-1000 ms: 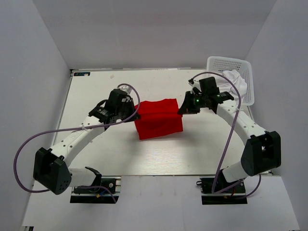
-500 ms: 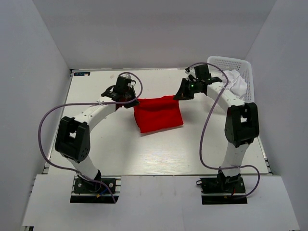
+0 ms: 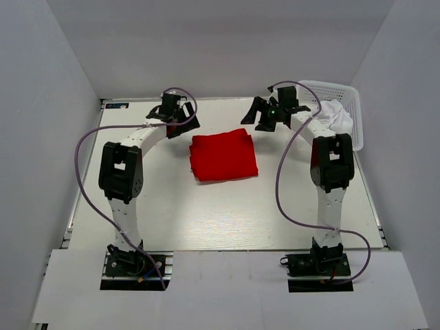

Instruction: Fold and stack the t-shirts

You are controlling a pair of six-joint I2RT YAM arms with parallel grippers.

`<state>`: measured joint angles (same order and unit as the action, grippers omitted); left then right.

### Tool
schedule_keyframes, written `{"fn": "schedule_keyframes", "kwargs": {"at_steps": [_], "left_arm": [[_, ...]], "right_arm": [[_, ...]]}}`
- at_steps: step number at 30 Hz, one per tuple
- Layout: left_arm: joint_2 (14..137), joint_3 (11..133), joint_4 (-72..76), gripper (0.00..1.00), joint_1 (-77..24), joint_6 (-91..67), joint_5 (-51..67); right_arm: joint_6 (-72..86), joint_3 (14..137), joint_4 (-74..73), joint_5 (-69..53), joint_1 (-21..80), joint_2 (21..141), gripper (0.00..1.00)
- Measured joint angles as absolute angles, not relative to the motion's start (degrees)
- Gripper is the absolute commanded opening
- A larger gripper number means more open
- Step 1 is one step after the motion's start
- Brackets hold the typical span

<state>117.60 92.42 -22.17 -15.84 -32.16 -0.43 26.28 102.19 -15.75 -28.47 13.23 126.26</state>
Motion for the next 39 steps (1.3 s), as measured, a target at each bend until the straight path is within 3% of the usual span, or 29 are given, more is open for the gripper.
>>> {"fn": "schedule_keyframes", "kwargs": {"at_steps": [8,16,22,30,35,39], "left_arm": [[109.8,84.0,-13.5,1.00,-17.4,-30.5,9.5],[115.8,83.5,-4.4,1.00,-18.0,-32.4,16.8],[122.6,81.8,1.0,1.00,-17.2,-34.6,16.7],[124.4,85.3,-0.1,1.00,-17.0,-34.1,15.0],[124.1,90.0,-5.4,1.00,-17.4,-30.6,11.2],[121.1,91.2,-9.5,1.00,-17.5,-28.5,7.8]], "right_arm": [[26.2,89.1,-6.1,-29.5,17.2,114.7,0.90],[31.6,86.8,7.3,-28.6,19.9,119.5,0.90],[36.1,88.9,11.6,-26.9,18.4,130.0,0.90],[36.1,92.1,11.3,-25.0,18.0,131.8,0.90],[31.9,90.7,6.9,-22.9,18.5,127.0,0.90],[29.1,83.9,5.9,-21.4,18.7,115.2,0.90]]}}
